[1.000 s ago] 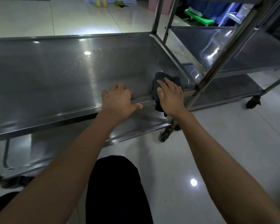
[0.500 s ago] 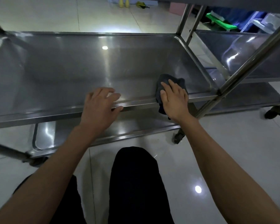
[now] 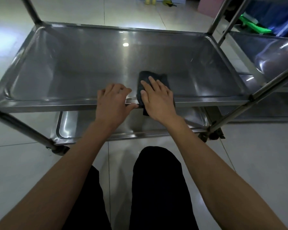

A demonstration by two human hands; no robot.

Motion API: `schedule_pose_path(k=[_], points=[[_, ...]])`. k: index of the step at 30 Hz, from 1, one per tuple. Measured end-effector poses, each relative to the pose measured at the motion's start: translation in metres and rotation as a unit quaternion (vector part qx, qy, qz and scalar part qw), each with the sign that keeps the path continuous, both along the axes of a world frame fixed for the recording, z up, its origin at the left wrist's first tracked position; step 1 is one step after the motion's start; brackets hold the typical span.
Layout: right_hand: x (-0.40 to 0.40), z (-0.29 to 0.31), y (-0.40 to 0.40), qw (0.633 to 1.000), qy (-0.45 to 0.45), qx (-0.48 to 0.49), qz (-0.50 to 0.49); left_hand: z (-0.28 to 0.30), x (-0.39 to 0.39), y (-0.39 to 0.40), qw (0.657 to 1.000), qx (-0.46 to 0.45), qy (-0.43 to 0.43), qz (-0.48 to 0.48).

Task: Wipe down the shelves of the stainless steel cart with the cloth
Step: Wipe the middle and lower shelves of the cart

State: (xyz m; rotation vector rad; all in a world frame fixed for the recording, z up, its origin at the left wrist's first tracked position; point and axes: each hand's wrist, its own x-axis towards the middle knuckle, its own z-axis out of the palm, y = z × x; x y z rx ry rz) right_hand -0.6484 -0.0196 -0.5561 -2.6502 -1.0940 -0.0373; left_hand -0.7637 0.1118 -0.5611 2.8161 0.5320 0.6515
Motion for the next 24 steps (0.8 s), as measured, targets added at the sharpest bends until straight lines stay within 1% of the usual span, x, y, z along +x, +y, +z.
schedule_pose_path(k=[4, 13, 18, 21, 24], points=[[-0.013, 0.002, 0.022, 0.999, 0.006, -0.012, 0.029, -0.003, -0.019, 0.011, 1.0, 0.014, -0.001, 0.01], [-0.041, 0.002, 0.064, 0.998, 0.0, -0.024, 0.064, -0.008, -0.074, 0.057, 0.997, 0.003, 0.008, 0.07], [-0.063, 0.004, 0.088, 0.996, 0.015, -0.039, 0.081, -0.01, -0.098, 0.064, 0.996, 0.026, -0.014, 0.078], [-0.073, 0.004, 0.094, 0.995, 0.009, -0.027, 0.094, -0.012, -0.114, 0.067, 0.995, 0.033, -0.029, 0.085], [-0.085, -0.002, 0.092, 0.994, -0.029, 0.018, 0.104, -0.014, -0.133, 0.071, 0.994, 0.031, -0.065, 0.08]])
